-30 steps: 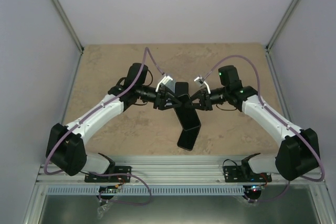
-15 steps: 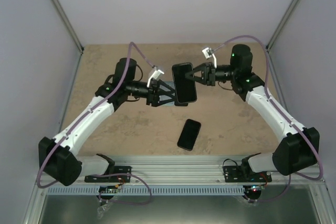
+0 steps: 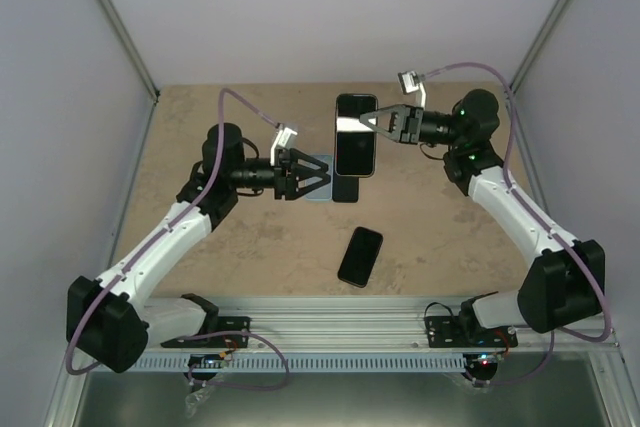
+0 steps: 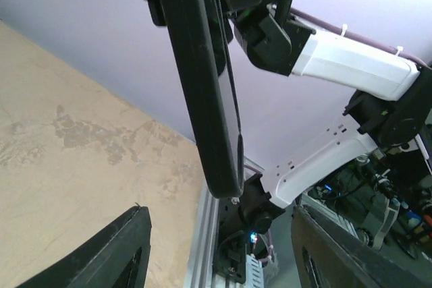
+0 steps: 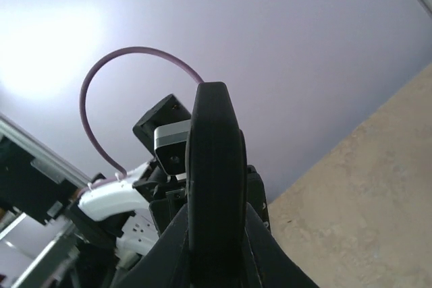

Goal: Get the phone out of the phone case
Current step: Adjust the phone, then remove the phone case from the phone.

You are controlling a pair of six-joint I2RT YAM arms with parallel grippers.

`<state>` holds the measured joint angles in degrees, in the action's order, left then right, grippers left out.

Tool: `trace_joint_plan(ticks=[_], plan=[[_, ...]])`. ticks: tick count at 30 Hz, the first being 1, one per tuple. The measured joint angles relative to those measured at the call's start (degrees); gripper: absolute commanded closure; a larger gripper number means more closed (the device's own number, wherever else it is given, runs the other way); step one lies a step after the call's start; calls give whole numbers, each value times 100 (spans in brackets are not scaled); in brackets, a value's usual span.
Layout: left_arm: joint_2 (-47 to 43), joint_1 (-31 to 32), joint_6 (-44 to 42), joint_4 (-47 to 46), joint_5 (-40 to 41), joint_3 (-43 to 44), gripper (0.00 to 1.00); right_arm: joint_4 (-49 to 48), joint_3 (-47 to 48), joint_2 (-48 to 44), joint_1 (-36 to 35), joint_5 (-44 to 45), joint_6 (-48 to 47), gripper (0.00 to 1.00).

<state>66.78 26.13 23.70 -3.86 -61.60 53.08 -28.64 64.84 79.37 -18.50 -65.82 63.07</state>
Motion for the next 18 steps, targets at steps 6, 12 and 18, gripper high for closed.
trace_joint_plan(ticks=[6, 12, 18], plan=[[149, 0, 1143, -1268, 157, -334, 44, -691, -608, 0, 175, 205, 1038, 99], [216, 0, 1635, -1860, 280, -525, 44, -918, -835, 0, 199, 264, 1412, 99], [221, 0, 1921, -2157, 431, -658, 46, -1237, -859, 0, 199, 317, 1644, 99]])
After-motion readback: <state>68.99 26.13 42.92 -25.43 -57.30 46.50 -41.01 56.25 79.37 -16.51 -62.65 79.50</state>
